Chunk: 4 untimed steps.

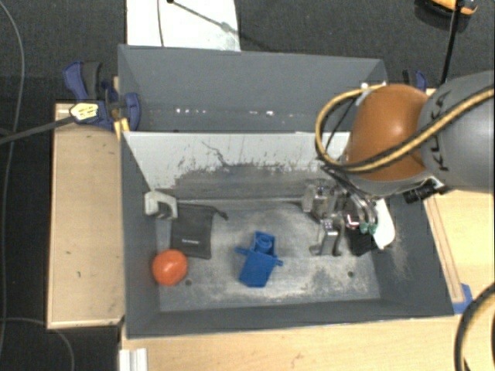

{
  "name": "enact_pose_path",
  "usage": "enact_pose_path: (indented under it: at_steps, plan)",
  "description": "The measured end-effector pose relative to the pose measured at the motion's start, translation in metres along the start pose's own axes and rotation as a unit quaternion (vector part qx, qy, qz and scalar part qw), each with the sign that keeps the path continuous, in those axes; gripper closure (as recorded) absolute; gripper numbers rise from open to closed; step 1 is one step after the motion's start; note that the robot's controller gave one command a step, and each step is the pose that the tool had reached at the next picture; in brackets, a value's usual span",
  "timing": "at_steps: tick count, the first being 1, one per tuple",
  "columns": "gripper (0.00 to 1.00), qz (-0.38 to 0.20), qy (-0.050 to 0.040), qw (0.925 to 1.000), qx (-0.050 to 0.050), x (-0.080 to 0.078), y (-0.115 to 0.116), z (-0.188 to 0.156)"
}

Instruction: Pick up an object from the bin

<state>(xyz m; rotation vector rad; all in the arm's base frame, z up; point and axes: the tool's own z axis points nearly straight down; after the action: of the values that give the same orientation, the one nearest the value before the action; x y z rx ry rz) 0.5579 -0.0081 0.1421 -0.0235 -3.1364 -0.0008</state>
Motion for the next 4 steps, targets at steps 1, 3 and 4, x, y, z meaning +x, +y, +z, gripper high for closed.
enact_pose_path:
  at_steps: [1, 3, 4]
  plan:
    - [0.0, 0.0, -0.0038, 1.0, 0.0, -0.001, 0.0, -0.005]
    - [0.0, -0.062, -0.0024, 0.9981, -0.001, 0.006, 0.069, 0.062]
    - [0.0, -0.079, -0.0093, 0.9968, 0.001, 0.039, 0.083, 0.066]
